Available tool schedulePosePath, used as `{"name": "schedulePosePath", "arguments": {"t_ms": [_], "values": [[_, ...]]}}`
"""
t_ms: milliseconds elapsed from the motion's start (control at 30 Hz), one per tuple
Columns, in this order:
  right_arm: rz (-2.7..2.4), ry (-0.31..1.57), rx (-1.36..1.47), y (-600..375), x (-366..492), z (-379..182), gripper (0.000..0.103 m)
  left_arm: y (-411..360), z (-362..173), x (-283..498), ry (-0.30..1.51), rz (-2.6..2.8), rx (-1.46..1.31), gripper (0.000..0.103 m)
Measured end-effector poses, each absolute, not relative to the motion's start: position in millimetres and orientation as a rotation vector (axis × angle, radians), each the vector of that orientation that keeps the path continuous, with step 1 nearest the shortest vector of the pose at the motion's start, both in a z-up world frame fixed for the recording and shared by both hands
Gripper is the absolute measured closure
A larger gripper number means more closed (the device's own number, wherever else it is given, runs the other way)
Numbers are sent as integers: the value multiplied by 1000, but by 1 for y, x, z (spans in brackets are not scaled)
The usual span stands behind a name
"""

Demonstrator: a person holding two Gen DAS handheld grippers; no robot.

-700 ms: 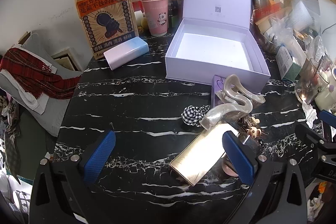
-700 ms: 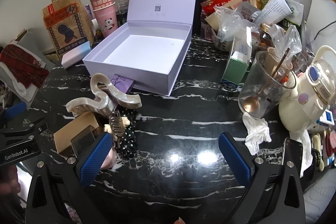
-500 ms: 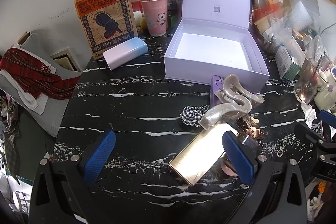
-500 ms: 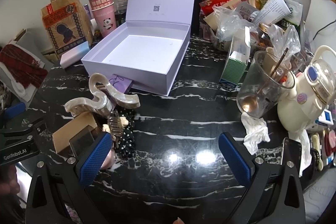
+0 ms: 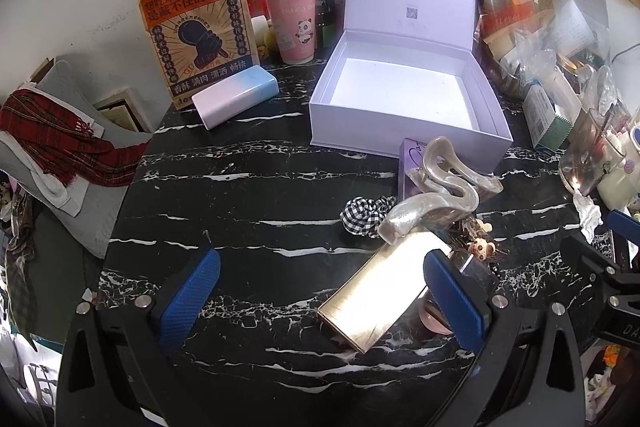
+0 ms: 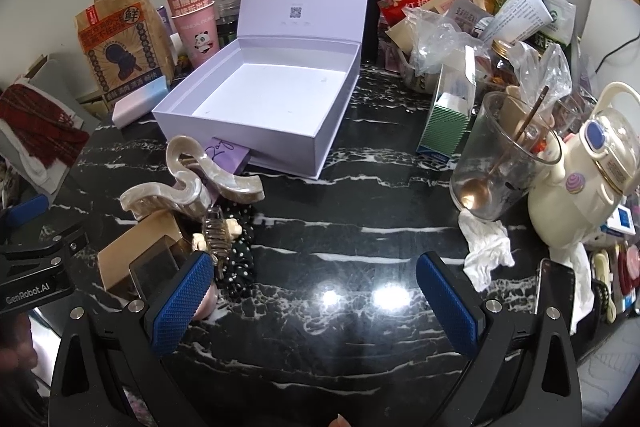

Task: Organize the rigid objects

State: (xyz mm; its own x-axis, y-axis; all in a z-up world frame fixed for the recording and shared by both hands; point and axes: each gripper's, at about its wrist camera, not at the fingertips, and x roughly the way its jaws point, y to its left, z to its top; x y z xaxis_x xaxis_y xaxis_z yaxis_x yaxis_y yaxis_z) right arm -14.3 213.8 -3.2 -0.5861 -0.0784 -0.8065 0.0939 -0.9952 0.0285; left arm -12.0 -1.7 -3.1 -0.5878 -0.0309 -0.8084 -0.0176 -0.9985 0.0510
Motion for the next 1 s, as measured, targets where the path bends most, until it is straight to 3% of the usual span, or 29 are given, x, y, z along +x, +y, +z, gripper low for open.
{"name": "schedulePosePath", "arguments": {"t_ms": [1000], "values": [[-2685, 54, 1365, 205, -14, -4, 0, -4, -6, -11, -76, -2795, 1433, 0]]}}
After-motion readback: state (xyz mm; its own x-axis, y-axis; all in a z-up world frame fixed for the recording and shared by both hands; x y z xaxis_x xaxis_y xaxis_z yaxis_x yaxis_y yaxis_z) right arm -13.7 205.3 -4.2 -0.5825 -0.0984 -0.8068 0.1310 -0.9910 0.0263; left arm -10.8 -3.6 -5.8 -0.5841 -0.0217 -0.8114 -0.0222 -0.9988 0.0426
